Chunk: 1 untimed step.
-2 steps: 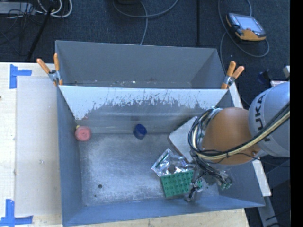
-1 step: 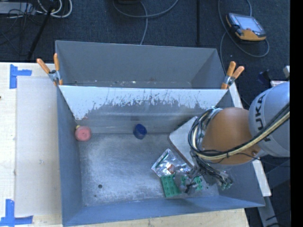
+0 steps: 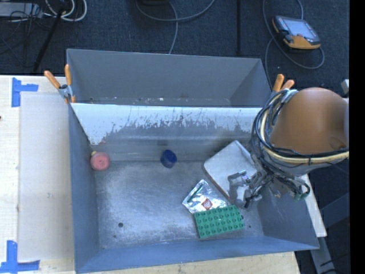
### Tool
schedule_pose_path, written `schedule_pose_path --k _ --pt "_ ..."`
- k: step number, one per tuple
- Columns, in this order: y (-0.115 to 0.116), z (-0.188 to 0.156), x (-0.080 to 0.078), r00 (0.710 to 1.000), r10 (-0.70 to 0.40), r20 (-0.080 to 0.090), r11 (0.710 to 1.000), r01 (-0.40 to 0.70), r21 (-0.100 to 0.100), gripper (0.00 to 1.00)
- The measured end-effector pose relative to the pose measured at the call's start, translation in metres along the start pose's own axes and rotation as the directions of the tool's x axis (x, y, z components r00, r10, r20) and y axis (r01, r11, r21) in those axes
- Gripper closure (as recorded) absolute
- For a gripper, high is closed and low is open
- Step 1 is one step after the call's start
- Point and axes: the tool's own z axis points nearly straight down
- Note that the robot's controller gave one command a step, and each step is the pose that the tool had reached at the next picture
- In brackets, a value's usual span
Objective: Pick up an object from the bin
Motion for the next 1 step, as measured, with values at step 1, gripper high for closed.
schedule_pose_path --k 1 --pt "-0.0035 0.1102 0.0003 0.921 -0.391 -0.01 0.921 0.39 -0.011 1.0"
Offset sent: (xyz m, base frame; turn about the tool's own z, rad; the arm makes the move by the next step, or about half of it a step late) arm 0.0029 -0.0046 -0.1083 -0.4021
